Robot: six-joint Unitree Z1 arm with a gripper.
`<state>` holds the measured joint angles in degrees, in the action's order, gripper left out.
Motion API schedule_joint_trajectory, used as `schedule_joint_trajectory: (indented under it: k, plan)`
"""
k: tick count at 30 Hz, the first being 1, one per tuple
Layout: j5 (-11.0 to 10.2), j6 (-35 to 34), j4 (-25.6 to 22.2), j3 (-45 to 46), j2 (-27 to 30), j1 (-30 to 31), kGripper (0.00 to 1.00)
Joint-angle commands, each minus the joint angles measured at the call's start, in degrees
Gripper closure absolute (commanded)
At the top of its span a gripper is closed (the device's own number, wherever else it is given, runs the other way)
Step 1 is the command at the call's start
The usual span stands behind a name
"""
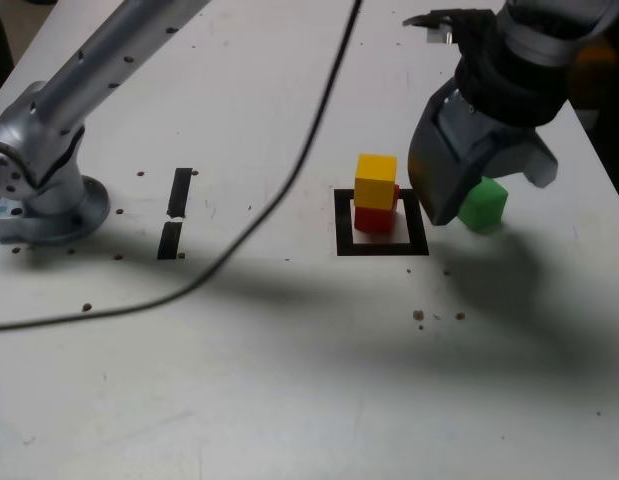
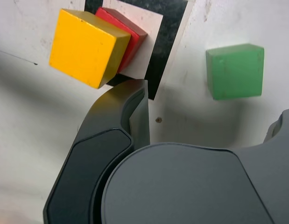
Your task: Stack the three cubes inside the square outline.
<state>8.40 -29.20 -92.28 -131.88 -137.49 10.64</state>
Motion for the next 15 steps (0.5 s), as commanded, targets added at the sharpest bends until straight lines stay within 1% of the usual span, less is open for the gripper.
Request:
schedule_joint_trajectory:
  k: [1,9,15]
  plan:
    - [0.36,0.38,-0.73,0.43,-1.00,-0.66,0.00]
    - [0.58,1.74,-0.28,-0.01,-3.40,-2.27,0.00]
    - [0.64,3.16,1.30,-0.32,-4.58,-3.55,0.00]
